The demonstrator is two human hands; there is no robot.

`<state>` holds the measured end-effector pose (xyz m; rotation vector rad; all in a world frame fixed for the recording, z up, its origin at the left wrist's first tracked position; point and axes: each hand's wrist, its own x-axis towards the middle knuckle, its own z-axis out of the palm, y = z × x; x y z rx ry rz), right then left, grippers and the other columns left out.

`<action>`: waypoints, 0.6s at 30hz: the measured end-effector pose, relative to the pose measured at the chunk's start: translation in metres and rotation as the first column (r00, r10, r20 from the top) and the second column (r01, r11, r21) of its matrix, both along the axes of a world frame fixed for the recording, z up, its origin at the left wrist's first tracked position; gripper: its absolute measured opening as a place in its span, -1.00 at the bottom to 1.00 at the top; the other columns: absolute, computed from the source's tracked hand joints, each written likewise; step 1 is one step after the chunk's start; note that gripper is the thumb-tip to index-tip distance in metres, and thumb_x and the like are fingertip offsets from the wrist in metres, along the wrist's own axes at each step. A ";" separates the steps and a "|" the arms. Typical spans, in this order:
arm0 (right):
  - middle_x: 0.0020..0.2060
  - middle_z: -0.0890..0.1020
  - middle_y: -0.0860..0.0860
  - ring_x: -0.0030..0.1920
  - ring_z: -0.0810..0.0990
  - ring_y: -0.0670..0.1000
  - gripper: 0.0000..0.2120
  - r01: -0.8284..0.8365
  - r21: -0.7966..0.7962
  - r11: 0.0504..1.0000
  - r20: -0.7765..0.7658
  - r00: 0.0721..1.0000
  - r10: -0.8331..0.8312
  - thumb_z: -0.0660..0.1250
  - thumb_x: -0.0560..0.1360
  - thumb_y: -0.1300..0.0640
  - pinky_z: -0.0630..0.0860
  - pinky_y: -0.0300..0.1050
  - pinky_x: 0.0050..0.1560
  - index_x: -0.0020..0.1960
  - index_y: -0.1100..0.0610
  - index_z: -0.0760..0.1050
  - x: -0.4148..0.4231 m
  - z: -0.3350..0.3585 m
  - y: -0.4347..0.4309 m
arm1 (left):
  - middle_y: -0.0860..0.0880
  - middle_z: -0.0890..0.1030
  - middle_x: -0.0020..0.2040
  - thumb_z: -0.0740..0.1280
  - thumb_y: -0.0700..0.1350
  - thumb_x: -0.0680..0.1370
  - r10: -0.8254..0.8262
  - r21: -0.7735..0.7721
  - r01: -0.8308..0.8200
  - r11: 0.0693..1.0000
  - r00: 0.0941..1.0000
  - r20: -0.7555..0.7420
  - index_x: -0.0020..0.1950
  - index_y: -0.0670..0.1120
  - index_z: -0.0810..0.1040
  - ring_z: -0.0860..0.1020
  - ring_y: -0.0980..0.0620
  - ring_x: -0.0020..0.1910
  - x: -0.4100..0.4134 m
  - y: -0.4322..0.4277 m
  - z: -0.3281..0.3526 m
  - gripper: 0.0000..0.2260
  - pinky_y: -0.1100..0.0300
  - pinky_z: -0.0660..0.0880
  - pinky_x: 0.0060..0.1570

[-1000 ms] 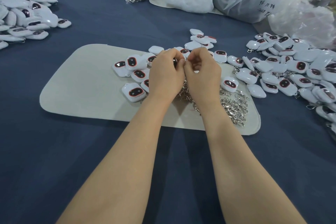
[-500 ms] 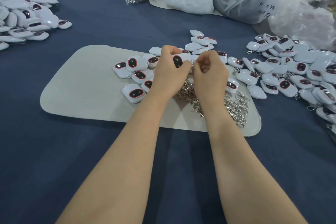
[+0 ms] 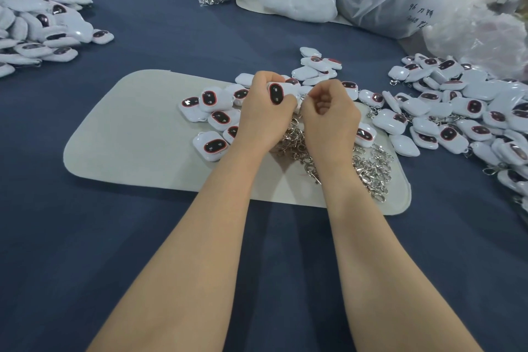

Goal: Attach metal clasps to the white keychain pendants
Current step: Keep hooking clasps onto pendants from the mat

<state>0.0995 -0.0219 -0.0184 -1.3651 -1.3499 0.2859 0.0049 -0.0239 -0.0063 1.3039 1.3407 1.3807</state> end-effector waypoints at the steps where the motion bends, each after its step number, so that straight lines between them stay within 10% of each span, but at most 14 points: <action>1: -0.37 0.46 -0.18 -0.35 0.41 -0.19 -0.84 -0.002 -0.002 1.000 -0.001 1.000 0.002 0.27 0.43 0.32 0.42 -0.29 -0.19 -0.18 0.07 0.43 0.000 0.000 0.000 | 0.16 0.48 -0.17 0.28 -0.22 0.48 0.002 -0.002 -0.002 1.000 1.000 -0.001 0.07 -0.01 0.41 0.52 0.00 -0.18 0.000 0.000 0.000 -0.80 0.10 0.50 -0.02; 13: -0.36 0.46 -0.19 -0.35 0.43 -0.20 -0.86 0.004 -0.039 0.999 0.013 1.000 -0.003 0.28 0.43 0.31 0.37 -0.42 -0.23 -0.16 0.07 0.45 -0.002 0.000 0.000 | 0.05 0.50 -0.19 0.27 -0.22 0.48 -0.019 -0.012 0.019 1.000 1.000 -0.022 0.09 -0.05 0.42 0.51 -0.02 -0.20 0.001 -0.002 0.001 -0.79 0.01 0.50 -0.03; 18: -0.36 0.48 -0.18 -0.35 0.44 -0.22 -0.86 0.011 -0.033 0.999 0.022 1.000 -0.010 0.30 0.44 0.30 0.36 -0.46 -0.22 -0.16 0.07 0.47 -0.003 -0.001 -0.001 | 0.18 0.47 -0.19 0.26 -0.21 0.51 -0.011 0.015 0.012 1.000 0.998 -0.065 0.10 -0.01 0.39 0.45 0.21 -0.25 0.000 -0.001 -0.001 -0.79 0.27 0.42 -0.17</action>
